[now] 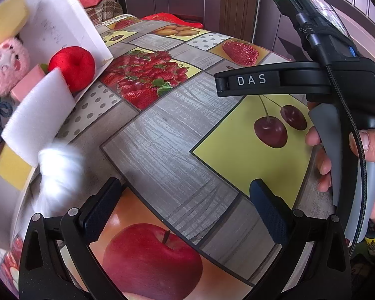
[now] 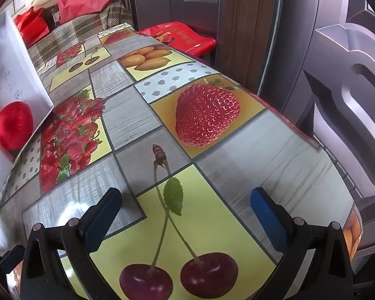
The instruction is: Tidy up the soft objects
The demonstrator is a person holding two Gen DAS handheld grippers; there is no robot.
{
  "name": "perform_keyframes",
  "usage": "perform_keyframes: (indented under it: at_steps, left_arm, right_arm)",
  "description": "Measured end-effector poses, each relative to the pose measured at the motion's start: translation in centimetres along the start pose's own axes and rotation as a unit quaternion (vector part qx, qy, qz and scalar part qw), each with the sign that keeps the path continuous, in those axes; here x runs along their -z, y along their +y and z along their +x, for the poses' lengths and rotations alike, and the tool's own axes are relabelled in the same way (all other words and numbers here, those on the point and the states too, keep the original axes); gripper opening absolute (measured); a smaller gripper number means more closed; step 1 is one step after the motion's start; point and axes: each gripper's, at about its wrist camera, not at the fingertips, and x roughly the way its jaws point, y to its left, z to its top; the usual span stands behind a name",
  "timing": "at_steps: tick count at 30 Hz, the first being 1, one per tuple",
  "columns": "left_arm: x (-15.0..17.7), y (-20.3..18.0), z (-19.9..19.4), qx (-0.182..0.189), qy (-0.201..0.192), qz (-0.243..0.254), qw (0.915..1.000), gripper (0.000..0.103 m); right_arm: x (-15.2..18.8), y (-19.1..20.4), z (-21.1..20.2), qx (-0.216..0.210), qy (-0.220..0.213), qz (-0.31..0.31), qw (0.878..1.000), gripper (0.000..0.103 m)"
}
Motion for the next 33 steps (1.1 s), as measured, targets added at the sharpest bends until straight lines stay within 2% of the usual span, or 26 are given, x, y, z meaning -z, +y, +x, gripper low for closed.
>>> perform_keyframes:
  at_steps: [33]
  left_arm:
    - [-0.1,0.2,-0.2,0.0,0.0,0.001,1.0,0.102]
  right_arm:
    - [0.3,1.1,0.1,-0.007,0.0,-0.011,1.0,0.103]
